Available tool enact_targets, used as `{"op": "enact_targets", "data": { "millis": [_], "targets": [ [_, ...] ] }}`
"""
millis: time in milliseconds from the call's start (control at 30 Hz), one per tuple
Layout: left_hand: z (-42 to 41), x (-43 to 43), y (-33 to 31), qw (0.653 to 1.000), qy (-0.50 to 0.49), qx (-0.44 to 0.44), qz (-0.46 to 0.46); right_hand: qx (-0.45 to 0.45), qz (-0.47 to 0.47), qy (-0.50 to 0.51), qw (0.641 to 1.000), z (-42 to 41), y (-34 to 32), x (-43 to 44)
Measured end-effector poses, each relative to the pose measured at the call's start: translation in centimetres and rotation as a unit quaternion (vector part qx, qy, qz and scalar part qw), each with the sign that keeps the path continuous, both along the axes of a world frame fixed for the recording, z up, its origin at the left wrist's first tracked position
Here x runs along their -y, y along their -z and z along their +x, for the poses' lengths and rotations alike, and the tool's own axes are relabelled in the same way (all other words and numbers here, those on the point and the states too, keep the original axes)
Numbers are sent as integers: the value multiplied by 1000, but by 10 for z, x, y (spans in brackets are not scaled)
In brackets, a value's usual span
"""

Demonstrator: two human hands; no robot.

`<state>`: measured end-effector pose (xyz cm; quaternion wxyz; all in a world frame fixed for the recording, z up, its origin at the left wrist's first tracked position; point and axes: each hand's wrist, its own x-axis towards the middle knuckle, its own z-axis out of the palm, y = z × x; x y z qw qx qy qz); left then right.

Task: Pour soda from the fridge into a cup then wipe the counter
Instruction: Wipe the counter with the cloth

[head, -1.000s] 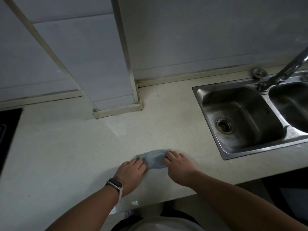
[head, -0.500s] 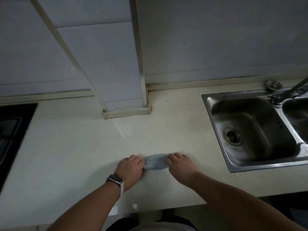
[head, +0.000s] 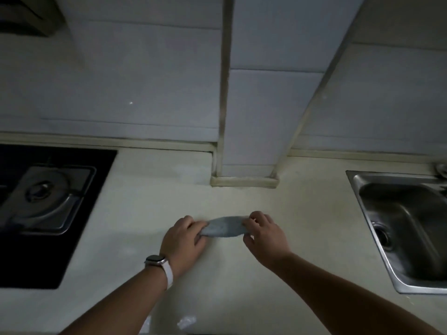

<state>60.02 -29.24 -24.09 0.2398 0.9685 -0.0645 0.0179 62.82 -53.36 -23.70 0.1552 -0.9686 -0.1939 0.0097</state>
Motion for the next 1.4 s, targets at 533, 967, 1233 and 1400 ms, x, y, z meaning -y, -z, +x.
{"op": "enact_targets", "data": {
  "millis": [533, 967, 1233, 1400],
  "targets": [
    [90, -139, 0, 925, -170, -157, -303, -251, 218, 186, 925, 105, -27, -169],
    [217, -165, 26, 882, -242, -221, -338, -326, 281, 325, 842, 217, 19, -207],
    [255, -154, 44, 943, -208, -215, -143, -261, 178, 324, 892, 250, 43, -213],
    [259, -156, 53, 950, -199, -223, -92, -267, 156, 312, 898, 257, 55, -215]
  ]
}}
